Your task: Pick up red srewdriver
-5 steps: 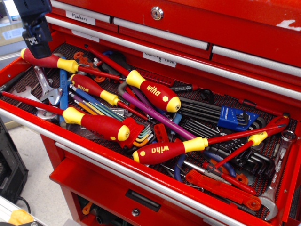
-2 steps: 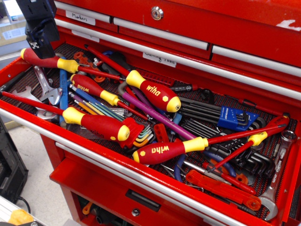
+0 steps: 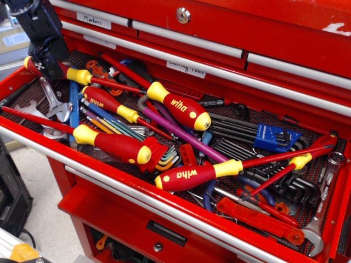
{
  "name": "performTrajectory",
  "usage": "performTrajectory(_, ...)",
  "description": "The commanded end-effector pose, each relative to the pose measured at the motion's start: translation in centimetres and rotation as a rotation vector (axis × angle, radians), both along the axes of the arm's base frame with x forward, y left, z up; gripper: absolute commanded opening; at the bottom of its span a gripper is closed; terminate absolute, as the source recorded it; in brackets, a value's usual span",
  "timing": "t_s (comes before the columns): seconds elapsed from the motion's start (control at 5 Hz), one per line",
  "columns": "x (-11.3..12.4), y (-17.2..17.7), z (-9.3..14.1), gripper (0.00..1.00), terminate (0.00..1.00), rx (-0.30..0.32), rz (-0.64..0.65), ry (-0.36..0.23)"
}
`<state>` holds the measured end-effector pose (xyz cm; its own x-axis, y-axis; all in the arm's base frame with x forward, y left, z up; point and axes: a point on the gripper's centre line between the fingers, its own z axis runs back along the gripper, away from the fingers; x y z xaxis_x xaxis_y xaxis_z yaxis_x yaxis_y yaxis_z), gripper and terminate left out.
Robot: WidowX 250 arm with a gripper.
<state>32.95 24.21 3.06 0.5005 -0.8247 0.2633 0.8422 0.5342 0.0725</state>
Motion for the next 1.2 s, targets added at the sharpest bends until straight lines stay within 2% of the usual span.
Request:
performTrajectory(0.0, 1.2, 1.7, -0.7, 1.0, 0.0, -0.033, -0.018, -0.054)
performTrajectory(0.2, 1.5, 1.3, -1.6, 1.0, 0.0, -0.068, 0.011, -0.047)
performTrajectory(0.4, 1.2, 0.0, 0.4, 0.0, 0.0, -0.045, 0.049, 0.018)
performTrajectory(0.6, 0.4, -1.7, 1.9, 0.0, 0.0, -0.034, 0.097, 0.07)
performTrajectory(1.0, 0.7, -2.9, 6.8, 0.0, 0.0, 0.066, 0.132, 0.15)
